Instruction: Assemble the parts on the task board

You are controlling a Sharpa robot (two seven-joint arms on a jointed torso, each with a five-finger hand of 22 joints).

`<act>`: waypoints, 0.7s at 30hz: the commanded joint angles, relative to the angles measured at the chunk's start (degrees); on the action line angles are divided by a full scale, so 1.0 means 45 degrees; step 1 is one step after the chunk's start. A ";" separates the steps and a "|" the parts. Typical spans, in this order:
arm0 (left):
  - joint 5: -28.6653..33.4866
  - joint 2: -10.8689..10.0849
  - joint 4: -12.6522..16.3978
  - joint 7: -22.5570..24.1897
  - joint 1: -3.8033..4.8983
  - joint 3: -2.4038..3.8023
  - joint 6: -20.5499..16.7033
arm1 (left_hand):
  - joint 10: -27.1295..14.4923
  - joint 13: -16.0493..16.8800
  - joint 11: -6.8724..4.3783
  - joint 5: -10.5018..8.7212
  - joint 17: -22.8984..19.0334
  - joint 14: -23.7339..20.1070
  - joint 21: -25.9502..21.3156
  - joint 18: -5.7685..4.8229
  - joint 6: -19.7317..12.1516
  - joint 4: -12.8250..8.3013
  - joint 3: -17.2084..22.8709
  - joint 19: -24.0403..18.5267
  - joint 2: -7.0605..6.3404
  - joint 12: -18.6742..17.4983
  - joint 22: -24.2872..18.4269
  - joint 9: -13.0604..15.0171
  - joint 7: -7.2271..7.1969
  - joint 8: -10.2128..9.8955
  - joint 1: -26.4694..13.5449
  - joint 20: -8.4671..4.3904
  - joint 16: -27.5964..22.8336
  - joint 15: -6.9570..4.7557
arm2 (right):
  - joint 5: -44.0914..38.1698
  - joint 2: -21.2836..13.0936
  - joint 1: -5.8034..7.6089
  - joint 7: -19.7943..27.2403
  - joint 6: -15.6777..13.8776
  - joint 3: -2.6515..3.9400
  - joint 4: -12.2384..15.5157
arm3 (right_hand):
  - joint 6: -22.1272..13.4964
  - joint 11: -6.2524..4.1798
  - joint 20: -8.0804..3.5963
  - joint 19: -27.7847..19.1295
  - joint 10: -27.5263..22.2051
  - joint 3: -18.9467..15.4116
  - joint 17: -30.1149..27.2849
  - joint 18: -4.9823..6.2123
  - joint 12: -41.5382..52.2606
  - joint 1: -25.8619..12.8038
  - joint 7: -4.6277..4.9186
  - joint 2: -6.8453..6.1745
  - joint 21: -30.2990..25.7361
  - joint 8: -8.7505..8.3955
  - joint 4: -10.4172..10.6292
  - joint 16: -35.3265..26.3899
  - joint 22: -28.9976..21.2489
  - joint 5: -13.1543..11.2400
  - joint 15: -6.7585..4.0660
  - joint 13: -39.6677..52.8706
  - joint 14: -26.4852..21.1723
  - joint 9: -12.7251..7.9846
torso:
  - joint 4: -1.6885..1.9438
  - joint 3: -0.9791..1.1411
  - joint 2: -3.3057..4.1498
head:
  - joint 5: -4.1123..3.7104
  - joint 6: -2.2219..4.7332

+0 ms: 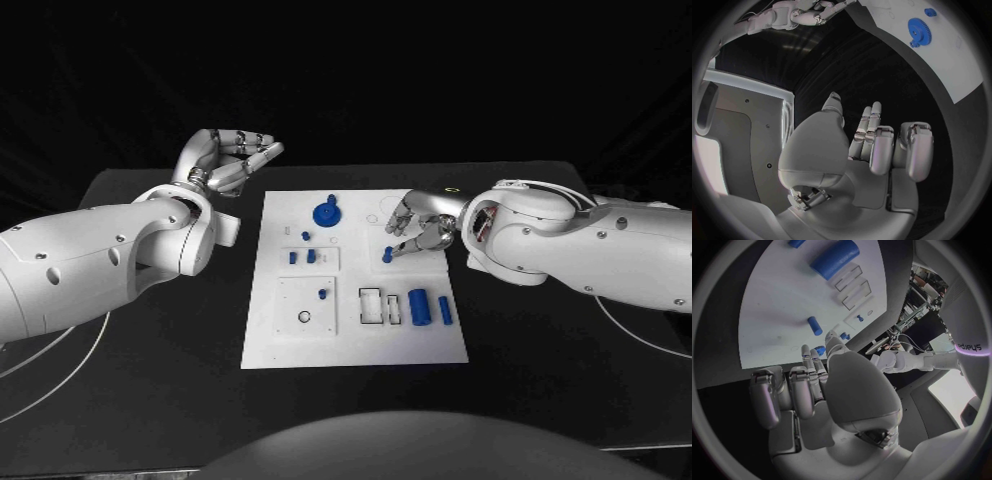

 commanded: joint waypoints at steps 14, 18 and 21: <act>0.0037 -0.0034 0.0102 0.0190 0.0004 0.0018 0.0123 | -0.0024 -0.0013 0.0035 -0.0027 0.2445 0.0971 -0.0038 0.0000 0.0046 -0.0002 0.0082 0.1017 0.0121 -0.0090 0.3231 -0.0019 0.0036 -0.0059 0.0035 -0.0006 0.0058 -0.0018 | -0.1018 0.0488 -0.0133 -0.0718 0.0920 -0.0002 -0.0316 | 0.0514 -0.0288 -0.0147 0.1355 0.0935 0.0016 0.3355 -0.0087 0.0365 0.0470 -0.0309 0.0379 0.0057 0.0177 -0.0353 0.0052 0.3354 0.0016 -0.0322 0.0018 0.1351 0.0059 | -0.0002 0.0002 -0.0014 | 0.0061 0.0002; 0.0037 -0.0038 0.0100 0.0192 0.0004 0.0019 0.0125 | -0.0024 -0.0013 0.0035 -0.0027 0.2445 0.0971 -0.0038 0.0000 0.0046 -0.0002 0.0082 0.1017 0.0121 -0.0090 0.3231 -0.0019 0.0036 -0.0059 0.0035 -0.0006 0.0058 -0.0018 | -0.1069 0.0656 -0.0185 -0.0767 0.0973 -0.0002 -0.0440 | 0.0743 -0.0398 -0.0254 0.1355 0.1157 0.0076 0.3355 -0.0087 0.0409 0.0583 -0.0434 0.0470 0.0057 0.0253 -0.0393 0.0052 0.3354 0.0017 -0.0436 0.0010 0.1351 0.0084 | -0.0002 0.0003 -0.0020 | 0.0085 0.0002; 0.0037 -0.0051 0.0099 0.0187 0.0004 0.0019 0.0121 | -0.0024 -0.0013 0.0035 -0.0027 0.2445 0.0971 -0.0038 0.0000 0.0046 -0.0002 0.0082 0.1017 0.0121 -0.0090 0.3231 -0.0019 0.0036 -0.0059 0.0035 -0.0006 0.0058 -0.0018 | -0.1100 0.0800 -0.0263 -0.0825 0.1018 -0.0002 -0.0544 | 0.0815 -0.0438 -0.0298 0.1355 0.1235 0.0093 0.3355 -0.0087 0.0416 0.0620 -0.0475 0.0486 0.0057 0.0271 -0.0404 0.0052 0.3354 0.0018 -0.0482 0.0003 0.1351 0.0088 | -0.0004 0.0000 -0.0014 | 0.0098 0.0002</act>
